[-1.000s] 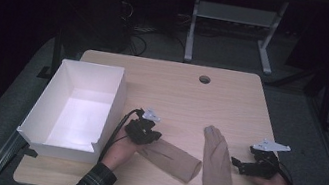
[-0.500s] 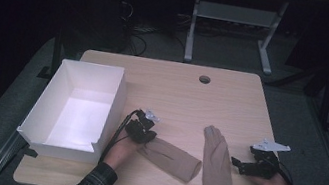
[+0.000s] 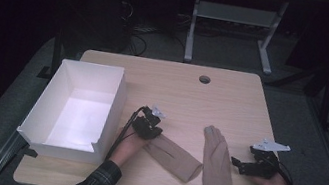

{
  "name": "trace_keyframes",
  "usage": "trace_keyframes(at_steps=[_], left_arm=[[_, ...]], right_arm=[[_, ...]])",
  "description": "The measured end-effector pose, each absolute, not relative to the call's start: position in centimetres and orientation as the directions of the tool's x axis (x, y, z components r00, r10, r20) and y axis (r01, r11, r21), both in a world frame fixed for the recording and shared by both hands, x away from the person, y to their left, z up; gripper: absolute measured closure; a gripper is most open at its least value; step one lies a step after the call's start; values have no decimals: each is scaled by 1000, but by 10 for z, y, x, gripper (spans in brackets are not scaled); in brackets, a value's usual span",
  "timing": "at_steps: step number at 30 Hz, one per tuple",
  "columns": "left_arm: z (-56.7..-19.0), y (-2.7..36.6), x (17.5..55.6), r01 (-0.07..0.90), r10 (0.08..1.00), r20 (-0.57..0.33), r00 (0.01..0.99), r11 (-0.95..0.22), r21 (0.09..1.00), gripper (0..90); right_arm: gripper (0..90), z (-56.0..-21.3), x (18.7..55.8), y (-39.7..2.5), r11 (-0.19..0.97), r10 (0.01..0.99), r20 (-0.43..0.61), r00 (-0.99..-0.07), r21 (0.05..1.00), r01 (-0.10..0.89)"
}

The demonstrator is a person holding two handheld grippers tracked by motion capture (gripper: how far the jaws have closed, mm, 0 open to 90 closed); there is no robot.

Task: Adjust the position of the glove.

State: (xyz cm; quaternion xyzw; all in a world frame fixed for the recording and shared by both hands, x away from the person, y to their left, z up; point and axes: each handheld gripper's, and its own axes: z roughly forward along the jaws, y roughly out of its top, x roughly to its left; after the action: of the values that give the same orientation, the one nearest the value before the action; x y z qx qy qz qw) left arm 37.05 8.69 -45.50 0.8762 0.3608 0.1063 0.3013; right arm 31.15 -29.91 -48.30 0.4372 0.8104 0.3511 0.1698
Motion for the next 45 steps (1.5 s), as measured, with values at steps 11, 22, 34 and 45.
trace_keyframes(at_steps=[11,22,34,45], left_arm=[[-456,61,404,557,671,-57,739,-562,612,897],[-452,36,423,510,638,-37,769,-578,637,896],[-442,17,372,437,502,-120,856,-581,687,897],[-458,1,341,414,427,-153,891,-629,658,897]], right_arm=[[103,-483,311,-299,371,828,33,-560,717,590],[103,-483,312,-299,371,828,33,-560,718,590],[103,-483,312,-299,372,826,33,-562,717,589],[103,-483,312,-299,372,826,32,-562,717,589]])
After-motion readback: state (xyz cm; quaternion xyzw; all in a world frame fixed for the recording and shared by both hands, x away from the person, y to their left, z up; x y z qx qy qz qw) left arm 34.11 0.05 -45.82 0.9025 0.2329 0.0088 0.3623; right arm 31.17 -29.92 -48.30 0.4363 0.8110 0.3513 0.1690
